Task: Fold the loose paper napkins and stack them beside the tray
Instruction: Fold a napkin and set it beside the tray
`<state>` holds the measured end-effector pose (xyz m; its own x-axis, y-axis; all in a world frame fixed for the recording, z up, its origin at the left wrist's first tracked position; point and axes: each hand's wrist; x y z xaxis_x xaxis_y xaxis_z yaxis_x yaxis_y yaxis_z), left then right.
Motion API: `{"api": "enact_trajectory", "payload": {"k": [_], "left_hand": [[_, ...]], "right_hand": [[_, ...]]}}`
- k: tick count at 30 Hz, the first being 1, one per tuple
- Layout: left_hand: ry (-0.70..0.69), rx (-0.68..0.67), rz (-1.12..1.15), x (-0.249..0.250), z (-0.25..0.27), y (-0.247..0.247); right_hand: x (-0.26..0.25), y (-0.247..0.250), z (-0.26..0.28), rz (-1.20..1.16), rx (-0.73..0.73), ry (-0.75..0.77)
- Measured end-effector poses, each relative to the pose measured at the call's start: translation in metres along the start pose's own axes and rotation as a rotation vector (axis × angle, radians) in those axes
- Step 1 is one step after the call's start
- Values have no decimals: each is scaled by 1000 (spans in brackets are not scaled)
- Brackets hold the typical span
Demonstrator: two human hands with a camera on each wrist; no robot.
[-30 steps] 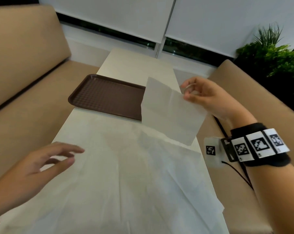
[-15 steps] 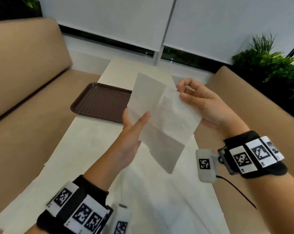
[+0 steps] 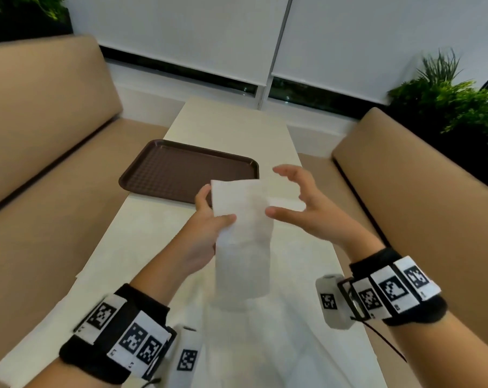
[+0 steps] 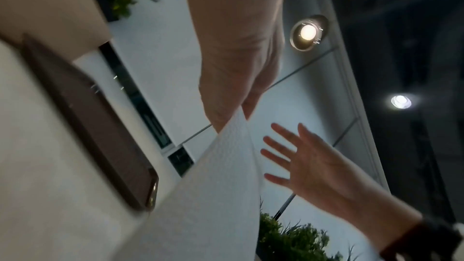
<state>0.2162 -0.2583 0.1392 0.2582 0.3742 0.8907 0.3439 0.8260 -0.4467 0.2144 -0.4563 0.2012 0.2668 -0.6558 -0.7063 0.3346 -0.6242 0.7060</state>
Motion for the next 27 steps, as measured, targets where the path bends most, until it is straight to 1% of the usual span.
{"api": "enact_trajectory", "payload": {"k": [1, 3, 5, 7, 10, 12, 14, 15, 18, 21, 24, 27], "left_hand": [[45, -81, -102, 4, 1, -2], [114, -215, -237, 12, 0, -7], [141, -284, -283, 16, -3, -10], [158, -308, -322, 16, -4, -6], [160, -327, -479, 11, 2, 10], [161, -297, -533, 2, 4, 23], [170, -231, -519, -13, 2, 34], [186, -204, -495, -21, -2, 38], [251, -164, -533, -49, -29, 50], [279, -91, -558, -67, -75, 44], [213, -47, -549, -67, -133, 24], [150, -28, -571, -67, -192, 9]], "right_hand": [[-6, 2, -4, 35, -28, 41], [-14, 4, -14, 93, -118, 59], [-16, 4, -22, 117, -168, 59], [-11, 6, -26, 54, -123, 84], [13, 14, -20, -98, 39, 45], [38, 15, -11, -200, 98, -25], [65, 10, 0, -330, 134, -96], [78, 4, 5, -359, 162, -136], [124, -10, 13, -309, 249, -254], [163, -10, 7, -377, 287, -351], [190, 11, -15, -409, 326, -380], [211, 38, -43, -400, 401, -384]]}}
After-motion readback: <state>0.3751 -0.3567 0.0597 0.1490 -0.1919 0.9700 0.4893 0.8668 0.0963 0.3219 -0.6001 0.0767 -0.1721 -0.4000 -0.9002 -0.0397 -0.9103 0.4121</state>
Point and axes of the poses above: each hand's wrist, its own z-axis away from the middle knuckle, its own y-axis out of the back of the hand, x = y × z, and after that the axes turned 12 degrees about -x, right-handed
